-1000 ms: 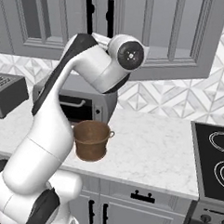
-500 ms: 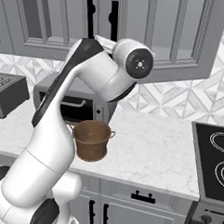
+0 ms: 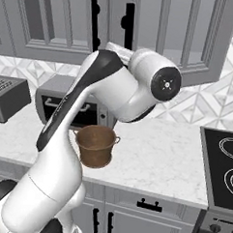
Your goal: Open the cabinet, pick up the bread from the cabinet and place it in the basket. Then move the basket to the dining counter.
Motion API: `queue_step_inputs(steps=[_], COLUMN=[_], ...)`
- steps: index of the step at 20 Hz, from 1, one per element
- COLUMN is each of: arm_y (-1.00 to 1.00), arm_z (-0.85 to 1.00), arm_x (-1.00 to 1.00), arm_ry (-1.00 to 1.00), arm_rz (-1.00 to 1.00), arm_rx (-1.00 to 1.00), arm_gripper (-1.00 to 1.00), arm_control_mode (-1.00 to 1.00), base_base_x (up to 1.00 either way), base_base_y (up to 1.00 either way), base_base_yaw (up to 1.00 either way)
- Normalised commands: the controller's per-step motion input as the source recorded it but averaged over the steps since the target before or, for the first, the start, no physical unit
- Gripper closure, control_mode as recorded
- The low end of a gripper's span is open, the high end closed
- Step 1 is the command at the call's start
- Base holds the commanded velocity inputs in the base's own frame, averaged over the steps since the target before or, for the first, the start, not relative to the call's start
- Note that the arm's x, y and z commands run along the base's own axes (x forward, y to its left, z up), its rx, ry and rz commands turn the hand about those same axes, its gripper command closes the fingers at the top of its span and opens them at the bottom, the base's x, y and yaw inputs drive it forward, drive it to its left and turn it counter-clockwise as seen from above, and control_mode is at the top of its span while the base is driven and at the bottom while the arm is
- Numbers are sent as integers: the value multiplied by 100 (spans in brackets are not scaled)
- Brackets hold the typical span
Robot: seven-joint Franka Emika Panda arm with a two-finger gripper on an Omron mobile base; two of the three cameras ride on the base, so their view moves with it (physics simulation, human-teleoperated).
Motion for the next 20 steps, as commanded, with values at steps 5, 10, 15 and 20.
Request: queue_step_inputs(steps=[5, 10, 15, 20], arm_y=[-100, -100, 0, 39], arm_z=[0, -1, -3, 3], arm_x=[-55, -59, -91, 5], arm_ry=[-5, -16, -48, -38], arm_rz=[0, -8, -29, -32], arm_rx=[11, 4, -10, -15], arm_gripper=[100, 100, 100, 100], arm_control_mode=[-100, -100, -100, -100], base_base_x=[0, 0, 0, 0], base_base_y=[0, 0, 0, 0], base_base_yaw=[0, 0, 0, 0])
